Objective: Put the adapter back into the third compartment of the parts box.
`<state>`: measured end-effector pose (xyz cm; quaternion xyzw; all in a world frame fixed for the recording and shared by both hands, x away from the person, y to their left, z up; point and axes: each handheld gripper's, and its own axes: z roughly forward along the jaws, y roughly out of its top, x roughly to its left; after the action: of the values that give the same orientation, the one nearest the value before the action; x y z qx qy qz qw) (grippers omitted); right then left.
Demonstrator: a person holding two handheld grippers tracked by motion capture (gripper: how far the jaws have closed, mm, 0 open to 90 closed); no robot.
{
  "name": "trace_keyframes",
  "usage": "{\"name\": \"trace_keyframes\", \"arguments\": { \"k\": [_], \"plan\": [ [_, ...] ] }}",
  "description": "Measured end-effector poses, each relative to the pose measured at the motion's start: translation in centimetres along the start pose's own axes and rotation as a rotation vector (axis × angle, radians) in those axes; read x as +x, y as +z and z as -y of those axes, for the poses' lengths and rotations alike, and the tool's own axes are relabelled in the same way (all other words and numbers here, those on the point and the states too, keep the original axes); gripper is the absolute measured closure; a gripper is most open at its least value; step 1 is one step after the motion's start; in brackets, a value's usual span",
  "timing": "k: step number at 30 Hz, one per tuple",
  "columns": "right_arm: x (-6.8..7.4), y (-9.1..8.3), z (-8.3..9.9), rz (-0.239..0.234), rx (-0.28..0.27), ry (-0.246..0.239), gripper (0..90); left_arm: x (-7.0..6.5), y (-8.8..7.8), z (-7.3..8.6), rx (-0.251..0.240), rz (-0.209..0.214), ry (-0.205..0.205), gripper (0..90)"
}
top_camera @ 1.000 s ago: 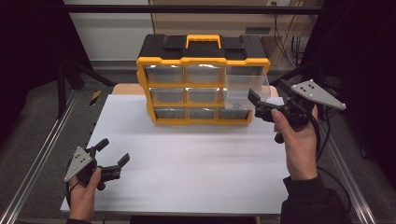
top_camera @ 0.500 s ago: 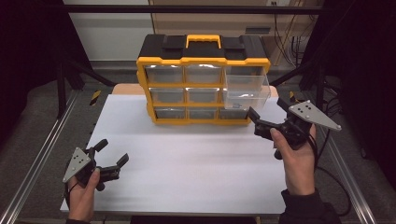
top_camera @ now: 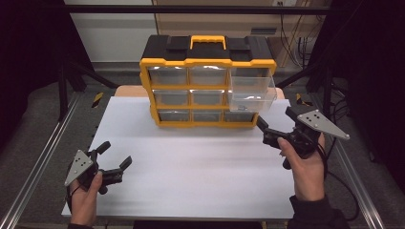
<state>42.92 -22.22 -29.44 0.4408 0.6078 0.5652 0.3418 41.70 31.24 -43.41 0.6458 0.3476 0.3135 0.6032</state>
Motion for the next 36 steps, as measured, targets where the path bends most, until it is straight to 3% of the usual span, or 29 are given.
{"name": "trace_keyframes", "arguments": {
  "k": [10, 17, 20, 25, 31, 36],
  "plan": [
    [-0.8, -0.4, 0.5, 0.027, 0.043, 0.021, 6.0, 0.2, -0.2, 0.0, -0.010, 0.005, -0.005, 1.7],
    [-0.7, -0.1, 1.1, 0.038, 0.075, 0.021, 22.5, 0.0, 0.0, -0.1, -0.005, 0.007, 0.004, 1.7],
    [-0.7, -0.4, 1.5, 0.078, 0.095, -0.021, 32.3, -0.2, 0.2, -0.2, -0.001, 0.004, 0.010, 1.8],
    [-1.0, -0.3, 1.9, 0.067, 0.099, 0.006, 45.2, -0.1, 0.1, -0.1, -0.005, 0.009, 0.000, 1.8],
    [-0.2, 0.1, 2.1, 0.046, 0.101, -0.019, 56.8, 0.0, -0.1, -0.1, -0.012, 0.007, -0.013, 1.8],
    [0.0, 0.3, 2.3, 0.025, 0.098, -0.008, 64.3, 0.1, -0.1, 0.0, -0.014, 0.013, -0.018, 1.8]
  ]
}}
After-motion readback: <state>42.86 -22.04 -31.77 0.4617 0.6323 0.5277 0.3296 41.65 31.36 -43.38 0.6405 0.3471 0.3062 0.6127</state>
